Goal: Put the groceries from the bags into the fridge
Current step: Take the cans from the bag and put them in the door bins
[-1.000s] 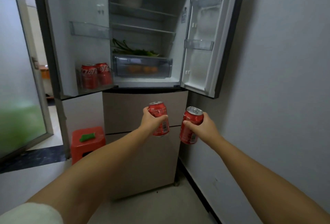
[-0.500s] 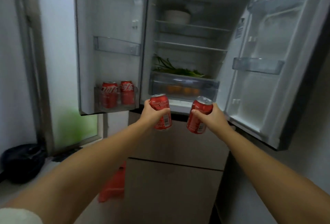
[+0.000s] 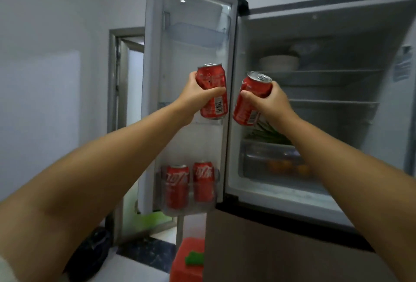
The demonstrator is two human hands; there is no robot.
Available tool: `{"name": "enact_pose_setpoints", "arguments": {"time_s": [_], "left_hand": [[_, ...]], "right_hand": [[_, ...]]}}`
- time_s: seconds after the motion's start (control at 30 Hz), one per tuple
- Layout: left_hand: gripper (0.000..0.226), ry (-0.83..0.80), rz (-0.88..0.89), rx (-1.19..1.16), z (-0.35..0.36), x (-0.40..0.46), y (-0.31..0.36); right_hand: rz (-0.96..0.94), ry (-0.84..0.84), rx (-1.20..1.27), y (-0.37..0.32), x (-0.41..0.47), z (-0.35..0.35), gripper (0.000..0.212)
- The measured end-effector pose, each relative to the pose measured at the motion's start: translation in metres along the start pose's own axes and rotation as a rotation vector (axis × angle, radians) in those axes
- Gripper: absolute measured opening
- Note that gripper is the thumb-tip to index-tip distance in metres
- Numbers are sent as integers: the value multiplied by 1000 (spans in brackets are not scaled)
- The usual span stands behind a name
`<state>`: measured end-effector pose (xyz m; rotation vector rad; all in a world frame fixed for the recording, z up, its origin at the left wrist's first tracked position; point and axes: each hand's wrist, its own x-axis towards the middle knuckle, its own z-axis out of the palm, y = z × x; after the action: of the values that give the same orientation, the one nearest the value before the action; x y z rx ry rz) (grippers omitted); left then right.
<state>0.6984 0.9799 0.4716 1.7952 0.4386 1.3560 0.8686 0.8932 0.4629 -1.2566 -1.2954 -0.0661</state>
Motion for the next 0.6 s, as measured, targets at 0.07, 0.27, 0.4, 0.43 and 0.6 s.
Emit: {"name": "enact_pose_setpoints", "arguments": {"time_s": [0.07, 0.27, 0.4, 0.43, 0.6], "left_hand": [[61, 30, 48, 19, -11, 22, 8], [61, 151, 99, 85, -45, 65, 6], [65, 295, 61, 133, -66, 83, -7], [67, 305, 43, 188, -68, 85, -9], [74, 267, -80, 492, -62, 81, -21]], "right_hand": [[-42, 30, 59, -3, 27, 11, 61], [-99, 4, 173, -6, 84, 55, 59], [-89, -74, 213, 2, 106, 85, 47], [-76, -112, 195, 4, 110, 91, 34], [-54, -316, 43, 11, 110, 107, 21]]}}
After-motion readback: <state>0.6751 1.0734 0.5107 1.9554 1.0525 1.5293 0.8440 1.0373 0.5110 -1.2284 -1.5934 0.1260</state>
